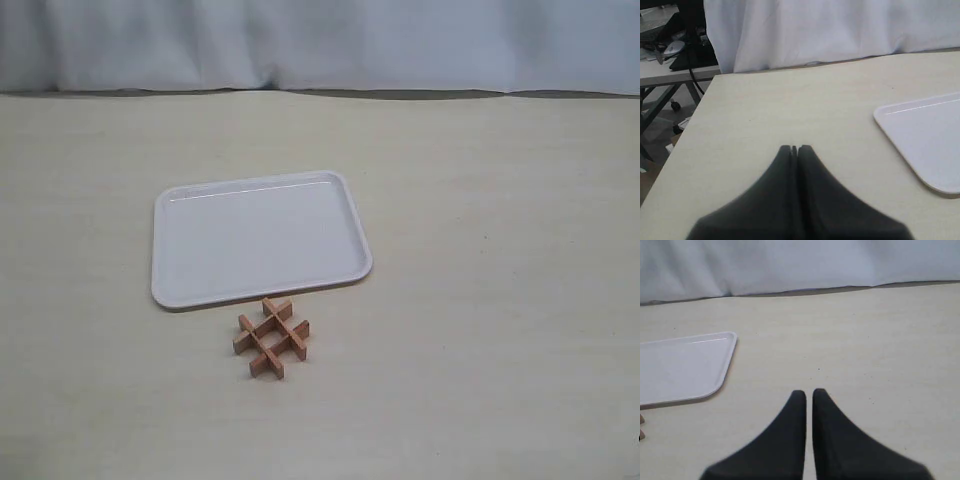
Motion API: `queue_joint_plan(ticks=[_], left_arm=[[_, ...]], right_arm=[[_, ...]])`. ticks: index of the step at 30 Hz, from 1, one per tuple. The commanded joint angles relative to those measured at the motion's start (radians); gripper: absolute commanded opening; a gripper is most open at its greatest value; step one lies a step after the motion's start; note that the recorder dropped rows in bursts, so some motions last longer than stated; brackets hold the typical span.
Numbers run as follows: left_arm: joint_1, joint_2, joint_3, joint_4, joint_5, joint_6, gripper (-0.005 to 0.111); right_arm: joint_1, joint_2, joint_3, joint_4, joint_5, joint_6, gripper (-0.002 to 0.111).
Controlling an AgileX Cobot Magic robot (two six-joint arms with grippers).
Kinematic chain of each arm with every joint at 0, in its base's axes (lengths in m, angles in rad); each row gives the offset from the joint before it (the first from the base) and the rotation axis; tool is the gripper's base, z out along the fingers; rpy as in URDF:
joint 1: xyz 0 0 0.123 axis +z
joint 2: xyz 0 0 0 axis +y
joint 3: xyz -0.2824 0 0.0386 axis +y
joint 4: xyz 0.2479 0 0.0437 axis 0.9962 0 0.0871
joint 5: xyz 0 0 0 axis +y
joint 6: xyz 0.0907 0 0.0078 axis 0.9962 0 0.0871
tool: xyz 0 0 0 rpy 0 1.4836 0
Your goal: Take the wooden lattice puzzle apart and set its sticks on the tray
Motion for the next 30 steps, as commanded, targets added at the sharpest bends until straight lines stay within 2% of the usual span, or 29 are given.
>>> queue_joint_plan(ticks=[1, 16, 24, 30], left_arm=[[0.005, -0.002, 0.002, -0.004, -0.021, 0.001, 0.0], [0.005, -0.002, 0.002, -0.002, -0.021, 0.001, 0.0], [0.005, -0.002, 0.002, -0.002, -0.021, 0.001, 0.0], [0.005, -0.002, 0.002, -0.002, -0.021, 0.001, 0.0]], right_arm=[[0.001, -0.006, 0.0, -0.003, -0.011, -0.005, 0.005], [0.001, -0.006, 0.0, 0.01, -0.011, -0.005, 0.005], [0.001, -0.006, 0.0, -0.155, -0.03, -0.005, 0.005], [0.001, -0.006, 0.0, -0.172, -0.264, -0.005, 0.005]])
